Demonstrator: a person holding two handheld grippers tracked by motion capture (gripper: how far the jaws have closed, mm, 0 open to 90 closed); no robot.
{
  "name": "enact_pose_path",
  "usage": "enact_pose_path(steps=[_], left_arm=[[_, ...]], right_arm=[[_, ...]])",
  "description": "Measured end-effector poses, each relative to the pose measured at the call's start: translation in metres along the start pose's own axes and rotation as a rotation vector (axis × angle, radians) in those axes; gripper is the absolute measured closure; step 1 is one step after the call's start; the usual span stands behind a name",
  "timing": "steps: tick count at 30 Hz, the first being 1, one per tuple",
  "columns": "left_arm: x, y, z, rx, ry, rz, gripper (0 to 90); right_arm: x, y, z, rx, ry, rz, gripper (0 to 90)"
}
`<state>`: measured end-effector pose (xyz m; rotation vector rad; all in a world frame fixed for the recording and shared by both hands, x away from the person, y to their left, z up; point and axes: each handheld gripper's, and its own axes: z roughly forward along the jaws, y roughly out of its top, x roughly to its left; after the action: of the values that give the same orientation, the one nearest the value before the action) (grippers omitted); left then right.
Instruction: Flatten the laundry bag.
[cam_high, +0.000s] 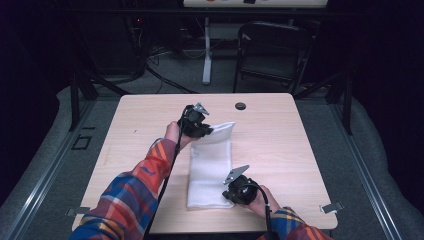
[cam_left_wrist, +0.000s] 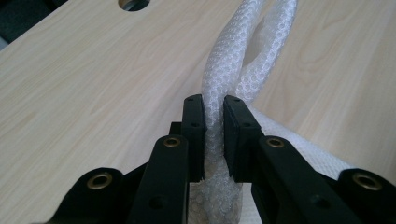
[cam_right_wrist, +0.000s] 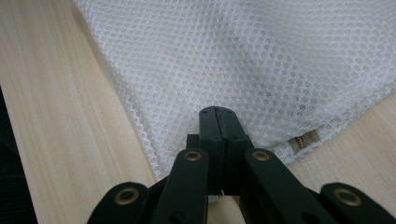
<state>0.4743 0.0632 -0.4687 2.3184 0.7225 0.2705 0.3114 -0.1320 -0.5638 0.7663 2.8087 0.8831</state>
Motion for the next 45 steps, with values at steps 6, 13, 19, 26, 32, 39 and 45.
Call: enact_pose_path(steps=[6,13,19,26,32,39,45], left_arm=[[0.01,0.009,0.004,0.004,0.032,-0.011,79.8],[0.013,0.012,0.011,0.007,0.044,-0.023,79.8],[0.018,0.011,0.016,0.016,0.058,-0.034,79.7],[0.026,0.008,0.023,0.028,0.084,-0.056,79.5],[0.029,0.008,0.032,0.05,0.114,-0.059,79.4],[0.036,0.011,0.042,0.069,0.144,-0.073,78.5],[0.038,0.012,0.048,0.075,0.157,-0.08,77.6]], right_arm=[[0.001,0.001,-0.001,0.011,0.001,-0.001,90.0],[0.001,0.0,-0.001,0.019,0.011,-0.004,90.0],[0.005,0.0,-0.003,0.045,0.061,-0.001,90.0],[0.008,-0.001,-0.004,0.068,0.092,0.006,90.0],[0.014,-0.001,-0.002,0.057,0.095,0.019,90.0],[0.013,0.0,-0.002,0.058,0.093,0.011,90.0],[0.012,0.0,-0.002,0.06,0.085,0.002,90.0]])
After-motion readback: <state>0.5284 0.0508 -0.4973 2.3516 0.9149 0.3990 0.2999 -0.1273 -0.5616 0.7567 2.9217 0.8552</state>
